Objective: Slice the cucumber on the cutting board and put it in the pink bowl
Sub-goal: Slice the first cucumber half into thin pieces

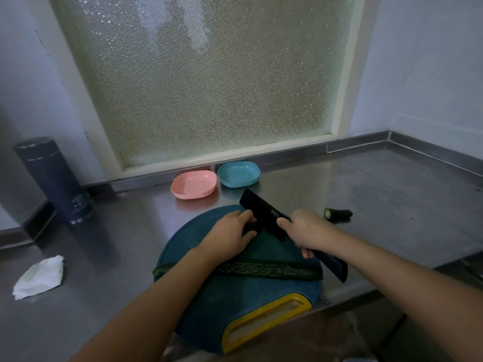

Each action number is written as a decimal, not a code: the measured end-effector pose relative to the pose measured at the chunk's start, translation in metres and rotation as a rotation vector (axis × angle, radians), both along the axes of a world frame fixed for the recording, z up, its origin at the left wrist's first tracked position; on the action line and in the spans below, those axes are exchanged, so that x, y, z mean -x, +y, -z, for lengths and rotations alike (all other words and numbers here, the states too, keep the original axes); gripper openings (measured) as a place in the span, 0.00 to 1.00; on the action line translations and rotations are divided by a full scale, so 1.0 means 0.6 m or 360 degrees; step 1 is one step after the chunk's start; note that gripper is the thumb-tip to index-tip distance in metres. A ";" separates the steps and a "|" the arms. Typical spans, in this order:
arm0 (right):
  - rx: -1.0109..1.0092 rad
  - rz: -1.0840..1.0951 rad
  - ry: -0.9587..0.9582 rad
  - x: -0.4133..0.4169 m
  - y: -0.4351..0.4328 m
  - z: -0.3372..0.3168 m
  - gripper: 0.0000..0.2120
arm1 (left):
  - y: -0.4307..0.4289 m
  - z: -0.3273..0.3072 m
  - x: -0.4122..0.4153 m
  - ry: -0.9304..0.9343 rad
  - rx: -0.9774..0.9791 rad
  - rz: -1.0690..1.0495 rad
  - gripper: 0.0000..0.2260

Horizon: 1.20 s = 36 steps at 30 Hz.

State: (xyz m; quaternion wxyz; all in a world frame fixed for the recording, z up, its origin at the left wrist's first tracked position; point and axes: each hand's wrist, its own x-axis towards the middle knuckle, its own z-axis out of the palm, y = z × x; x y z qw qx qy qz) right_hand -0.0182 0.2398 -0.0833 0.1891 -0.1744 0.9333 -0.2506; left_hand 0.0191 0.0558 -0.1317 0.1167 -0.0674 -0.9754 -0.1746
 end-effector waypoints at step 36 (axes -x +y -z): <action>0.0009 0.0080 -0.0121 0.002 -0.012 -0.006 0.21 | 0.003 -0.002 -0.003 0.0022 -0.0011 -0.0015 0.13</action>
